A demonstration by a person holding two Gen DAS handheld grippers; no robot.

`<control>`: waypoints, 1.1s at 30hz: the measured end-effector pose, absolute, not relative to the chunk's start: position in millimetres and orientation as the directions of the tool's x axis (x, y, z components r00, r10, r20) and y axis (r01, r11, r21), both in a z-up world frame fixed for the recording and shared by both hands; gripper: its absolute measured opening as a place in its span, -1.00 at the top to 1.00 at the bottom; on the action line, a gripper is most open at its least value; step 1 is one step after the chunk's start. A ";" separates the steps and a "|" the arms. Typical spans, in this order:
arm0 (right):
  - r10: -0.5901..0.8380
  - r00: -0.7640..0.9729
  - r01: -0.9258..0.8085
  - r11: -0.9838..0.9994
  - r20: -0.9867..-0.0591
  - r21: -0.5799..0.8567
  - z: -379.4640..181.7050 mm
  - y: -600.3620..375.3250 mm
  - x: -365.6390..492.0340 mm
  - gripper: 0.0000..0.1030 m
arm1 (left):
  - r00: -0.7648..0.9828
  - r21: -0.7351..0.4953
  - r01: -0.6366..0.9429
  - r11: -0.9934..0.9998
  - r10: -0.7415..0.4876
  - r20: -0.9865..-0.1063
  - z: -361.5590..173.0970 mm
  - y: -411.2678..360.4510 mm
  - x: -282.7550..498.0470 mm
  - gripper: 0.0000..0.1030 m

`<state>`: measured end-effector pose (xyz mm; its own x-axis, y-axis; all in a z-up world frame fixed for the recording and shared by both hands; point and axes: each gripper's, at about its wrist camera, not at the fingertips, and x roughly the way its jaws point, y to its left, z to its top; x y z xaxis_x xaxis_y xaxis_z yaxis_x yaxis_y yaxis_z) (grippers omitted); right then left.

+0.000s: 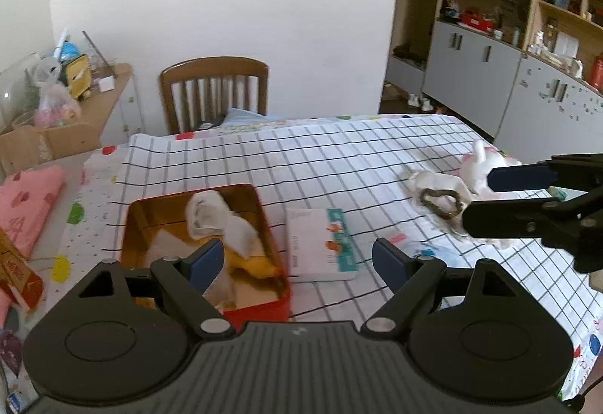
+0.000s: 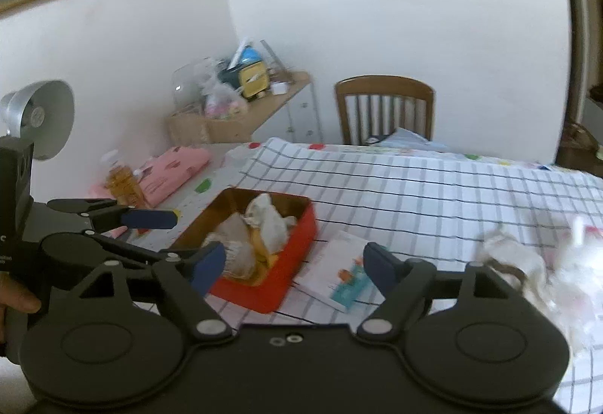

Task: Organize soft objects
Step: 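Lower the cloth and swab pack into the tin and open both grippers, then move both grippers to the items beside the white bunny plush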

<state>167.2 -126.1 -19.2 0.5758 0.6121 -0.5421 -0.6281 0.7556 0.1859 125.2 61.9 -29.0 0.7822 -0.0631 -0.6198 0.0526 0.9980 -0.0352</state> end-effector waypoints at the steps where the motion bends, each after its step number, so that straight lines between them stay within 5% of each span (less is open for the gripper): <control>1: 0.606 0.583 -0.619 0.763 -0.541 0.188 -19.4 -132.9 166.6 -0.60 | 0.780 -0.036 0.061 0.998 -0.070 -0.622 -29.3 57.1 126.5 -0.73; 15: 0.497 0.665 -0.494 0.853 -0.557 0.171 -35.6 -245.1 180.8 -0.71 | 0.775 -0.122 0.126 0.984 -0.175 -0.608 -41.4 -11.5 163.5 -0.99; 33: 0.429 0.644 -0.481 0.871 -0.634 0.101 -74.6 -340.2 248.0 -0.73 | 0.736 -0.097 0.134 0.986 -0.165 -0.656 -86.6 -123.5 235.9 -0.99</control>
<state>248.0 -340.2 -74.6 0.6437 0.4289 -0.6337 -0.4811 0.8708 0.1007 235.9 -123.5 -86.6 0.7363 -0.1648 -0.6563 0.1342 0.9862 -0.0972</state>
